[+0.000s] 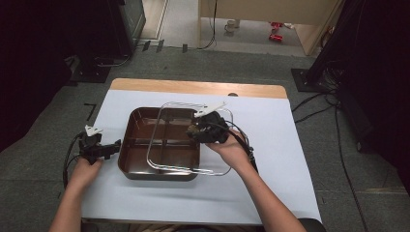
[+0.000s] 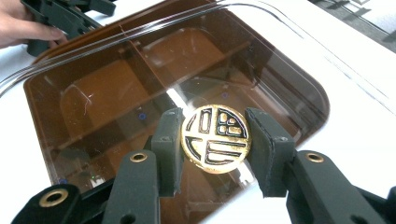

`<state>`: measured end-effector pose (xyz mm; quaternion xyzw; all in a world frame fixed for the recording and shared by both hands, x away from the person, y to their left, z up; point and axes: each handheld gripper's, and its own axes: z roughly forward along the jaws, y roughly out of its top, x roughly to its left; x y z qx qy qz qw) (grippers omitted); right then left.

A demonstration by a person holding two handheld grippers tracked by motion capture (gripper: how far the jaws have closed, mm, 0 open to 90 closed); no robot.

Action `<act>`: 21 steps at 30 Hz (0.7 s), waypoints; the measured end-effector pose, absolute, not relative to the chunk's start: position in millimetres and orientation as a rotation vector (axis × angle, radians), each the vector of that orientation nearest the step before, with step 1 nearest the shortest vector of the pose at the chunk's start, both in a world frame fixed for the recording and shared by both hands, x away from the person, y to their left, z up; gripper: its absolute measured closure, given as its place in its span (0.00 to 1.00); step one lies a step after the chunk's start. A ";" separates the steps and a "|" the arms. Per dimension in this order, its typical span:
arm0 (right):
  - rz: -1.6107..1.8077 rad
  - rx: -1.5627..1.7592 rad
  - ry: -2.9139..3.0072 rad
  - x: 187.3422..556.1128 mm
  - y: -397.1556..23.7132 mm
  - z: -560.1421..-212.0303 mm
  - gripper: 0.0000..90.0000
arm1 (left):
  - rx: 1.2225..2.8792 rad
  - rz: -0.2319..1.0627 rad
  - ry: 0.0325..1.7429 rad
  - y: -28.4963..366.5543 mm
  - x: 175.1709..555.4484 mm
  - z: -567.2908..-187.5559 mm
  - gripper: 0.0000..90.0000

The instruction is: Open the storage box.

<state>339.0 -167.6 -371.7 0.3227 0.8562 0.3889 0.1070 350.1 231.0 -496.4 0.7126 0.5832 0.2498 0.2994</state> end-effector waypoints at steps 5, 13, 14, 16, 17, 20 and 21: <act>1.129 0.993 2.501 333.7 -190.9 -376.1 0.65 | 1.890 0.664 1.549 230.8 350.1 -496.5 0.14; 1.110 1.053 2.462 329.1 -224.2 -381.5 0.65 | 1.890 0.664 1.548 230.9 350.1 -496.5 0.13; 1.109 1.071 2.458 328.4 -228.2 -381.7 0.65 | 1.890 0.664 1.548 230.8 350.1 -496.5 0.13; 1.105 1.090 2.444 327.7 -236.1 -382.3 0.65 | 1.890 0.664 1.548 230.8 350.1 -496.5 0.13; 1.103 1.095 2.437 327.6 -240.1 -382.7 0.65 | 1.890 0.664 1.548 230.8 350.1 -496.5 0.13; 1.094 1.115 2.420 327.1 -251.0 -383.7 0.65 | 1.890 0.664 1.549 230.9 350.1 -496.5 0.13; 1.094 1.125 2.414 326.8 -254.6 -383.8 0.65 | 1.890 0.664 1.548 230.9 350.1 -496.5 0.14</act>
